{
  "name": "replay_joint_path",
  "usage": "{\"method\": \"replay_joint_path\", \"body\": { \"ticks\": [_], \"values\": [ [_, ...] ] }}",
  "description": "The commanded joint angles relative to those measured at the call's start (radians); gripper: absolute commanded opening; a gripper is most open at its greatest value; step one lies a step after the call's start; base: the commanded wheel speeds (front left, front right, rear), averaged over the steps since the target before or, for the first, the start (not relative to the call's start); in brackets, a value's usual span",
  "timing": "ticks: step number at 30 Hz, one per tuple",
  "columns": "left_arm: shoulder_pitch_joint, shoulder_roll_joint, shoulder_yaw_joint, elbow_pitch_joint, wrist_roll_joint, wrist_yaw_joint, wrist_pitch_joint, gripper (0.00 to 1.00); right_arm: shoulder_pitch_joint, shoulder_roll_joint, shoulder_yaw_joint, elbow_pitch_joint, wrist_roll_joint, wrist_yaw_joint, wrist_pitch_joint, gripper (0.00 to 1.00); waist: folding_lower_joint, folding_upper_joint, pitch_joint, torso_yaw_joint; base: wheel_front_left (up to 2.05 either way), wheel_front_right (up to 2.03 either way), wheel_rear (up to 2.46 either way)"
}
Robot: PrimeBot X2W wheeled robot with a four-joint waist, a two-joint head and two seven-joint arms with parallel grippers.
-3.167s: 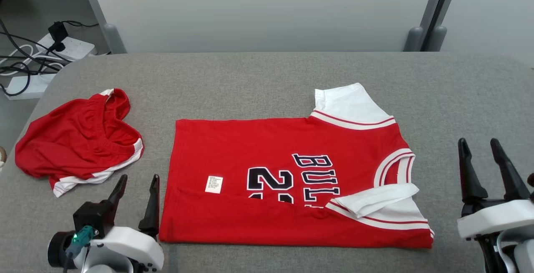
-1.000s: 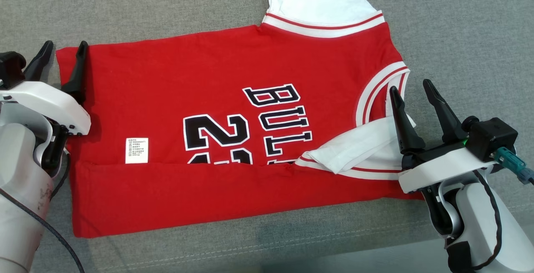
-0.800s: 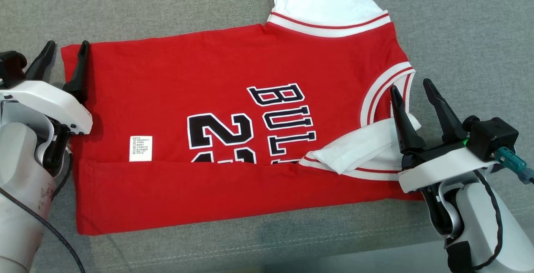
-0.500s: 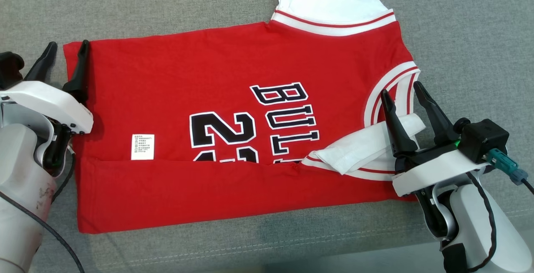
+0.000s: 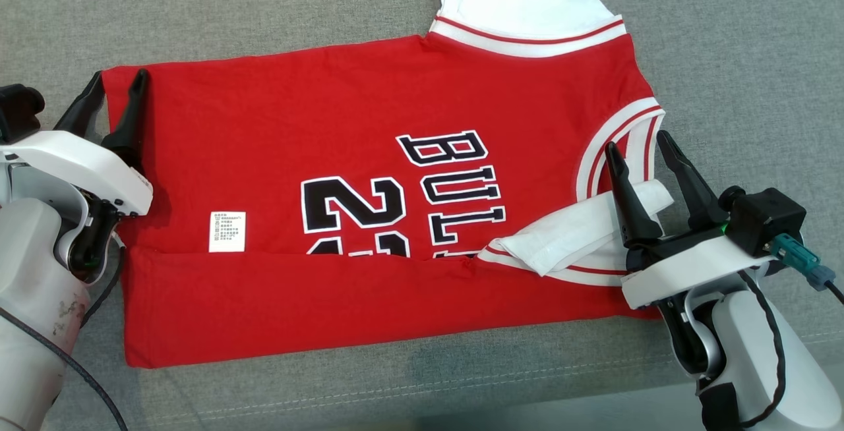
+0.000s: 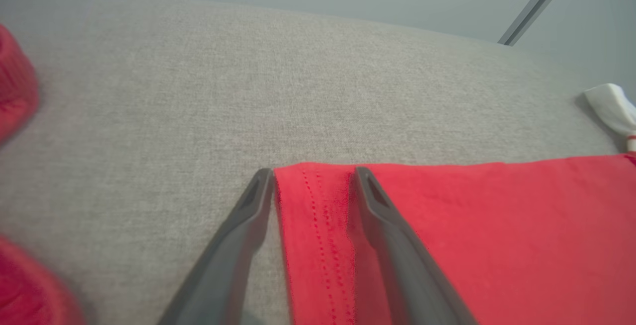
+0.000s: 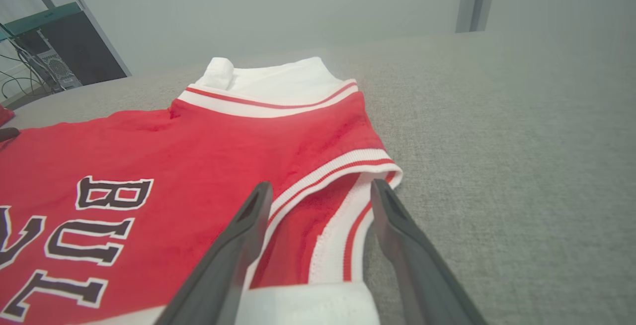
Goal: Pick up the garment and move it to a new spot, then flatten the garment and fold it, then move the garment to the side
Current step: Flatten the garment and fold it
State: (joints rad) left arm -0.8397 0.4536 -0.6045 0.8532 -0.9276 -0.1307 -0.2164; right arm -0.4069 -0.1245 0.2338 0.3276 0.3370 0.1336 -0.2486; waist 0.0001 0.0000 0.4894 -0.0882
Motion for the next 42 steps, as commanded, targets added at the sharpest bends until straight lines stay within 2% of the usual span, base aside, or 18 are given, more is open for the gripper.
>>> {"method": "replay_joint_path", "body": {
  "ticks": [1,2,4,6,7,8,11,16,20,23,31,35,42],
  "values": [
    [0.01,0.047,0.019,-0.013,-0.012,0.0,-0.014,0.65,-0.012,0.001,0.018,-0.024,0.009,-0.003,-0.013,1.0,-0.0001,0.0,-0.001,0.002,0.0,0.0,0.0],
    [0.007,0.049,0.018,-0.016,-0.014,0.0,-0.021,0.5,-0.013,0.0,0.018,-0.025,0.009,-0.003,-0.013,1.0,-0.0001,0.0,-0.001,0.003,0.0,0.0,0.0],
    [0.004,0.054,0.011,-0.018,-0.013,0.0,-0.03,0.45,-0.015,-0.002,0.018,-0.025,0.01,-0.003,-0.013,1.0,-0.0001,0.0,-0.001,0.004,0.0,0.0,0.0],
    [0.005,0.054,0.001,-0.016,-0.021,0.0,-0.033,0.37,-0.016,-0.004,0.018,-0.023,0.011,-0.003,-0.013,1.0,-0.0001,0.0,-0.003,0.005,0.0,0.0,0.0],
    [0.004,0.055,-0.004,-0.016,-0.024,0.0,-0.034,0.3,-0.016,-0.005,0.018,-0.022,0.012,-0.003,-0.013,1.0,-0.0001,0.0,-0.003,0.005,0.0,0.0,0.0],
    [0.004,0.055,-0.008,-0.017,-0.027,0.0,-0.036,0.18,-0.016,-0.006,0.017,-0.02,0.013,-0.003,-0.013,1.0,-0.0001,0.0,-0.004,0.005,0.0,0.0,0.0],
    [0.002,0.058,-0.018,-0.027,-0.031,0.0,-0.041,0.0,-0.015,-0.009,0.012,-0.016,0.021,-0.003,-0.013,1.0,-0.0001,0.0,-0.007,0.008,0.0,0.0,0.0],
    [0.003,0.056,-0.028,-0.047,-0.022,0.0,-0.044,0.0,-0.043,-0.029,0.018,-0.01,0.049,-0.003,-0.013,1.0,-0.0001,0.0,-0.011,0.017,0.0,0.0,0.0],
    [-0.001,0.046,0.0,-0.095,0.015,0.0,-0.045,0.0,-0.151,-0.1,0.039,0.007,0.063,-0.003,0.001,1.0,-0.0001,0.0,-0.002,0.043,0.0,0.0,0.0],
    [0.003,0.026,0.018,-0.132,0.059,0.0,-0.045,0.0,-0.261,-0.153,0.062,0.042,0.082,-0.003,0.066,1.0,-0.0001,0.0,0.007,0.071,0.0,0.0,0.0],
    [-0.016,-0.065,0.0,-0.211,0.143,0.0,-0.045,0.0,-0.543,-0.24,0.149,0.235,0.183,-0.003,0.254,1.0,-0.0001,0.0,0.047,0.184,0.0,0.0,0.0],
    [-0.045,-0.1,-0.028,-0.228,0.166,0.0,-0.045,0.0,-0.636,-0.276,0.207,0.295,0.207,-0.003,0.303,1.0,-0.0001,0.0,0.078,0.23,0.0,0.0,0.0],
    [-0.091,-0.134,-0.04,-0.236,0.183,0.0,-0.045,0.0,-0.764,-0.289,0.231,0.426,0.229,-0.003,0.374,1.0,-0.0001,0.0,0.126,0.27,0.0,0.0,0.0]
  ]
}}
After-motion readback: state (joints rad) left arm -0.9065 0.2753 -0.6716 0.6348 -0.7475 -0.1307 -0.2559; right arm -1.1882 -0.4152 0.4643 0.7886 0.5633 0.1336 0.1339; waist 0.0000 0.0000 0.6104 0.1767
